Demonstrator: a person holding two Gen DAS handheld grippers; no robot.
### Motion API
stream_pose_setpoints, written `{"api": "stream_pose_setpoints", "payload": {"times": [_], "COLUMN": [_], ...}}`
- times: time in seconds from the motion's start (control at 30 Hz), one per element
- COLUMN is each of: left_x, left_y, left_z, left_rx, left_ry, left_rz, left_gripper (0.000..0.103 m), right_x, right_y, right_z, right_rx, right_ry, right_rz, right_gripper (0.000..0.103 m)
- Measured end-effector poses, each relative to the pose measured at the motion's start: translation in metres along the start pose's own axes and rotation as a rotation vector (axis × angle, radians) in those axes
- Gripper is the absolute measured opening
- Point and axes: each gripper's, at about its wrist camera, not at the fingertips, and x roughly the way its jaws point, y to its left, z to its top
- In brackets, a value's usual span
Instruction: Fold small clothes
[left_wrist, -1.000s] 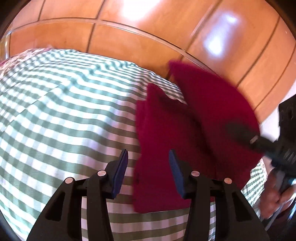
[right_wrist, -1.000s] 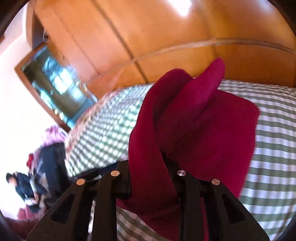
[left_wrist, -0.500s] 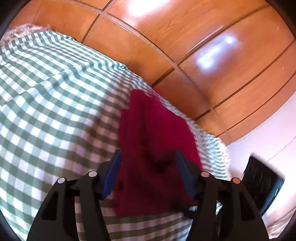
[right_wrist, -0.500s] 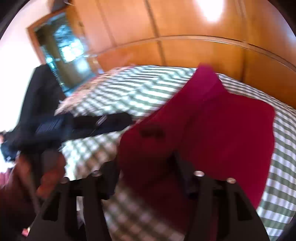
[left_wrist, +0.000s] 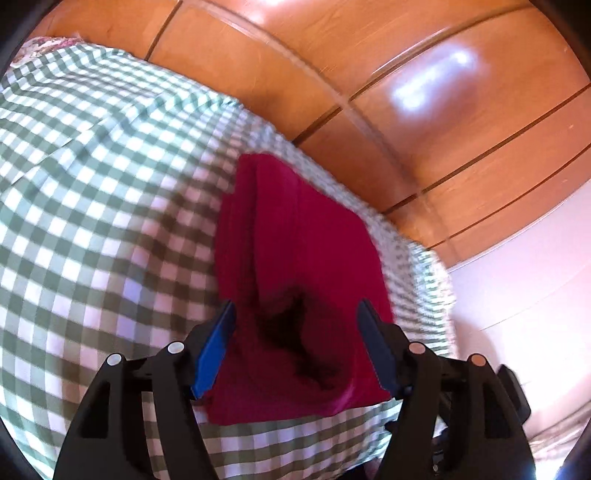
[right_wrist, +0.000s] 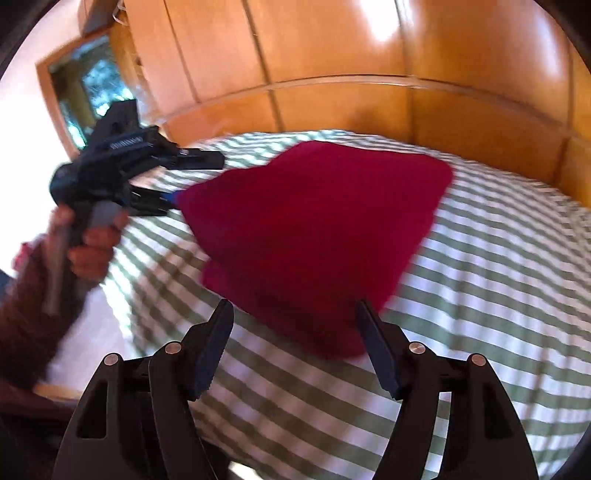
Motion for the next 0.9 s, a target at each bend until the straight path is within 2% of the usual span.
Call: {"api": "stream_pose_setpoints", "payload": {"times": [0.07,0.1,0.17,0.27,0.3,0.33,0.37,0.4,0.43,0.47,0.57,0.6,0.67,0.7,0.8,0.9], "left_x": [0.003,0.003,0.004,0.009,0.01,0.01,0.007,0.003,-0.001,-0.006,-0.014,-0.008,0.013,0.021,0.017,0.002], "left_y": [0.002,0.004,0.001,-0.012,-0.016,-0.019,-0.02,-0.021,-0.022,-0.023,-0.021,-0.018,-0.008,-0.001,0.008,0.001], "left_z": [-0.005,-0.006,-0.01,-0.013,-0.014,-0.014,-0.014,-0.013,-0.013,-0.014,-0.029,-0.038,-0.059,-0.067,-0.078,-0.084], "left_rx": [-0.01,-0.018,-0.006,0.058,0.079,0.093,0.088,0.077,0.07,0.067,0.063,0.061,0.066,0.052,-0.011,-0.004], "left_ry": [0.005,0.01,0.026,0.038,0.034,0.02,0.009,-0.006,-0.018,-0.033,-0.039,-0.021,0.031,0.049,0.032,-0.011], "left_rz": [0.042,0.04,0.03,0.063,0.086,0.112,0.104,0.086,0.069,0.048,0.011,0.027,0.107,0.118,0.054,0.013], "left_gripper": [0.072,0.071,0.065,0.042,0.026,0.017,0.016,0.013,0.013,0.013,0.012,0.012,0.012,0.013,0.013,0.012], "right_x": [0.006,0.01,0.023,0.036,0.037,0.041,0.042,0.042,0.037,0.031,0.019,0.019,0.024,0.027,0.03,0.027], "right_y": [-0.004,-0.004,-0.001,0.001,0.0,-0.005,-0.007,-0.01,-0.014,-0.017,-0.021,-0.023,-0.024,-0.024,-0.025,-0.033], "right_z": [-0.006,-0.007,-0.01,-0.008,-0.006,-0.003,-0.002,0.0,0.0,-0.001,-0.006,-0.008,-0.019,-0.023,-0.031,-0.03], "right_rx": [0.003,0.005,0.005,0.017,0.034,0.064,0.083,0.093,0.109,0.111,0.097,0.096,0.091,0.088,0.074,0.097], "right_ry": [0.016,0.024,0.033,0.031,0.024,0.014,0.008,0.001,-0.011,-0.02,-0.015,-0.006,0.027,0.042,0.054,0.062], "right_rz": [-0.029,-0.044,-0.065,-0.092,-0.096,-0.095,-0.107,-0.124,-0.128,-0.133,-0.119,-0.12,-0.122,-0.123,-0.128,-0.104], "right_gripper": [0.068,0.068,0.068,0.067,0.063,0.055,0.048,0.031,0.022,0.017,0.015,0.015,0.014,0.014,0.014,0.015]}}
